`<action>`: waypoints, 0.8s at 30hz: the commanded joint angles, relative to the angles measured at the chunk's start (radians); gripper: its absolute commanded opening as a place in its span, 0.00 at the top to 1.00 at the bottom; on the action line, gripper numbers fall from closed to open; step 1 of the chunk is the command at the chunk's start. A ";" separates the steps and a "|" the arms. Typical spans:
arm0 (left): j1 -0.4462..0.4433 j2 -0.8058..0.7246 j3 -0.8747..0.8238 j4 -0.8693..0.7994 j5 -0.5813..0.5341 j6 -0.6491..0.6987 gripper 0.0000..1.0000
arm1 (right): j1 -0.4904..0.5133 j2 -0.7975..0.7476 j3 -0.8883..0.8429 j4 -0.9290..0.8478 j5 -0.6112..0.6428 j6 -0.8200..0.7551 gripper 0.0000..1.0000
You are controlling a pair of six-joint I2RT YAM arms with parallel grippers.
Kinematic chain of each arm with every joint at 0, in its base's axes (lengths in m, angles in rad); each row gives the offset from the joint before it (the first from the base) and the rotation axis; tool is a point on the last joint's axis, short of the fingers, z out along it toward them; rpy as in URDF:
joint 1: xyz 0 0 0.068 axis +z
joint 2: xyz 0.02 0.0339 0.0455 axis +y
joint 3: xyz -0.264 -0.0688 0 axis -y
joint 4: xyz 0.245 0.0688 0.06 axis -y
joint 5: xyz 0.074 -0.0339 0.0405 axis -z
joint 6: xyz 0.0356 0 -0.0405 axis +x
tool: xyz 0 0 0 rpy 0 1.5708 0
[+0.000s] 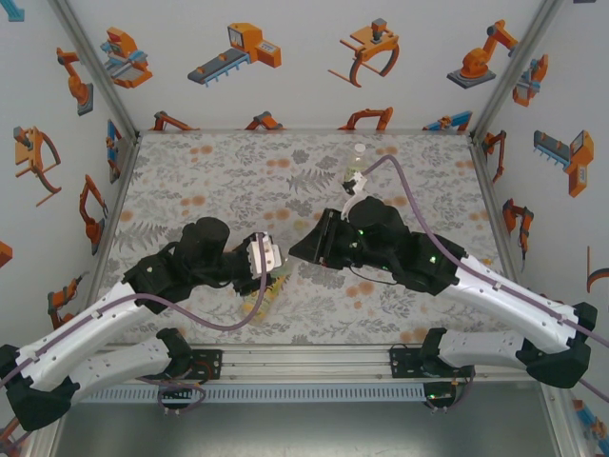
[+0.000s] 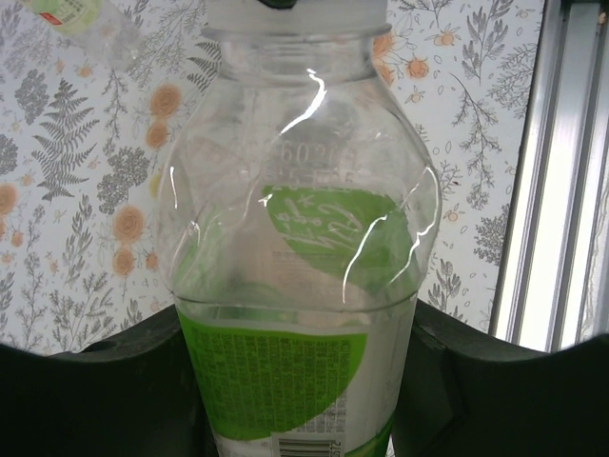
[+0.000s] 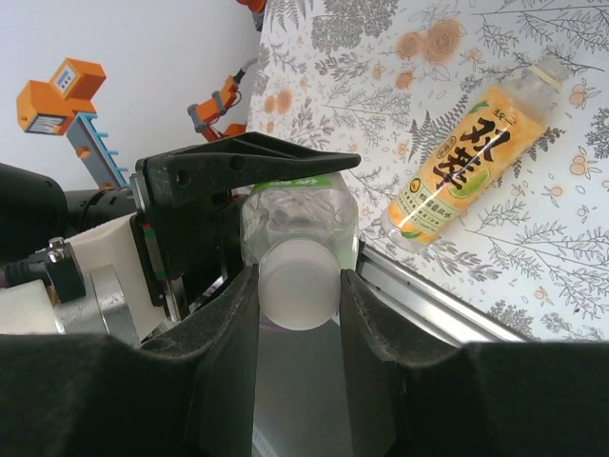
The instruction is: Screw on the bottle caps
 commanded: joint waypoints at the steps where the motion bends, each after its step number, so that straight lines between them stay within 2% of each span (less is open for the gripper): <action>1: -0.008 -0.016 0.001 0.075 0.045 0.038 1.00 | -0.002 -0.004 -0.011 0.066 0.038 -0.046 1.00; 4: -0.008 -0.022 -0.003 0.075 0.069 0.033 1.00 | -0.001 -0.027 0.007 0.109 -0.010 -0.263 0.63; 6: -0.008 -0.025 -0.005 0.070 0.087 0.030 1.00 | -0.002 -0.043 0.023 0.113 -0.047 -0.399 0.50; 8: -0.008 -0.027 -0.003 0.061 0.105 0.027 1.00 | -0.002 -0.058 0.043 0.105 -0.087 -0.541 0.43; 11: -0.008 -0.030 0.004 0.037 0.125 0.027 1.00 | -0.001 -0.064 0.091 0.060 -0.147 -0.754 0.41; 18: -0.008 -0.055 0.006 0.015 0.174 0.021 1.00 | -0.002 -0.055 0.140 -0.037 -0.394 -1.251 0.41; 21: -0.008 -0.065 0.001 0.012 0.192 0.021 1.00 | -0.001 -0.054 0.133 -0.062 -0.466 -1.392 0.41; 24: -0.008 -0.067 0.003 0.005 0.192 0.022 1.00 | -0.001 -0.049 0.125 -0.061 -0.495 -1.424 0.41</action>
